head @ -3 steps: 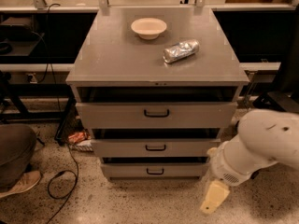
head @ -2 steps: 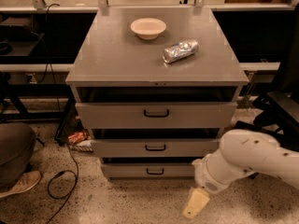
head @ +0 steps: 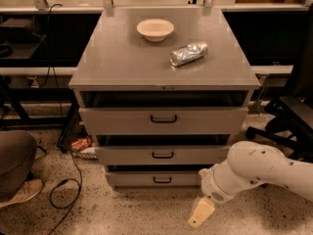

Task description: Open bottom drawer

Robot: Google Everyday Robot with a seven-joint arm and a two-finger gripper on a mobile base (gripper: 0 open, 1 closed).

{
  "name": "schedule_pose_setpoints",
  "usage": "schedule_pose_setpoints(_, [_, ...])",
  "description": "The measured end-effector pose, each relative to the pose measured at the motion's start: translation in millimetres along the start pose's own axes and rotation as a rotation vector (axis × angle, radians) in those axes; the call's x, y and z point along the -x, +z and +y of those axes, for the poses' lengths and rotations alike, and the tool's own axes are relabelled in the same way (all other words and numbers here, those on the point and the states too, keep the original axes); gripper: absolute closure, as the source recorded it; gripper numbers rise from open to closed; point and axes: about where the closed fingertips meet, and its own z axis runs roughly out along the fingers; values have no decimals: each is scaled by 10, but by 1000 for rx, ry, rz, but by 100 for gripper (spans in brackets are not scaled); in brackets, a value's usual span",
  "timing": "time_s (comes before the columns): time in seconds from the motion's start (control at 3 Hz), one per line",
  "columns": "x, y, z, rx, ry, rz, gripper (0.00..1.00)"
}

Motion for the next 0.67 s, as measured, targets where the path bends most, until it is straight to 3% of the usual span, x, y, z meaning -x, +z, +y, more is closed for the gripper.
schedule_pose_setpoints(0.33, [-156, 401, -114, -9, 20, 11, 0])
schedule_pose_setpoints(0.67, [-439, 1081, -405, -35, 36, 16, 0])
